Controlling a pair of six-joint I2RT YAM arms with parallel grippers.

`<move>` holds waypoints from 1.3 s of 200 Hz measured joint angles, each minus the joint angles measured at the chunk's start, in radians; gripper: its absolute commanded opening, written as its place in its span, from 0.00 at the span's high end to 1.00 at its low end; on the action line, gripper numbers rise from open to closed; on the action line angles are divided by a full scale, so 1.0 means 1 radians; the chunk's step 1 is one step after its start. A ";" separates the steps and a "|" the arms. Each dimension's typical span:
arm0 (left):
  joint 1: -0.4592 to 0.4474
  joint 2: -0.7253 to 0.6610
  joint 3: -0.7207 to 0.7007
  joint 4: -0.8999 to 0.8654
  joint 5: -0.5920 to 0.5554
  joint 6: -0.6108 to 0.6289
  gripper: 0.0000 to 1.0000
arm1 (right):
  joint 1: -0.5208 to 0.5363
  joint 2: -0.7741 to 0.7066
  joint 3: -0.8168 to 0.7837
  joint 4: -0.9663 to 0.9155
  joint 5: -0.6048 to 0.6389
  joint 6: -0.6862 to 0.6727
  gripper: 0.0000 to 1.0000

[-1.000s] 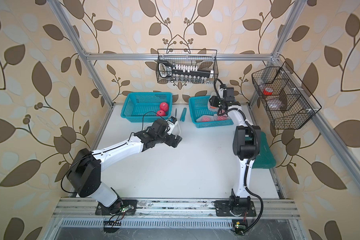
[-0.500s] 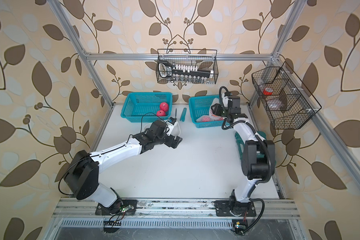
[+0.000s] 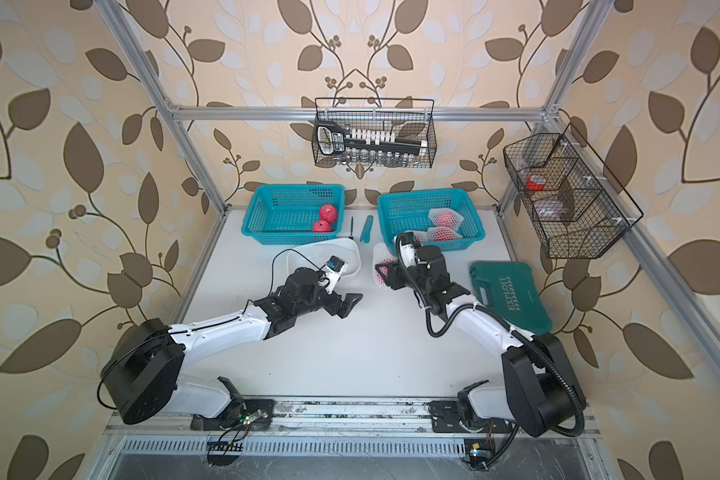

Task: Remove foam nets from apples
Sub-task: Place the apple at the center of the board, then remove the foam net from the apple.

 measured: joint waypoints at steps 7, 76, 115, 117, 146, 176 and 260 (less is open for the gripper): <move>0.000 0.001 -0.006 0.006 -0.004 0.005 0.01 | 0.037 -0.004 -0.043 0.033 0.023 -0.013 0.47; 0.021 0.000 -0.095 0.061 -0.097 -0.013 0.01 | 0.180 0.216 -0.149 0.236 0.129 -0.086 0.47; 0.134 0.000 -0.103 0.098 -0.048 -0.113 0.01 | 0.230 0.240 -0.143 0.253 0.154 -0.110 0.34; 0.142 0.000 -0.104 0.101 -0.044 -0.121 0.01 | 0.230 0.240 -0.143 0.254 0.154 -0.112 0.32; 0.201 -0.003 -0.111 0.103 -0.024 -0.150 0.01 | 0.230 0.236 -0.143 0.253 0.155 -0.108 0.18; 0.197 -0.031 -0.110 0.063 -0.008 -0.146 0.01 | 0.230 0.197 -0.142 0.171 0.161 -0.088 0.08; 0.197 -0.051 -0.110 0.024 0.025 -0.151 0.01 | 0.088 0.195 0.353 -0.382 -0.027 -0.095 0.15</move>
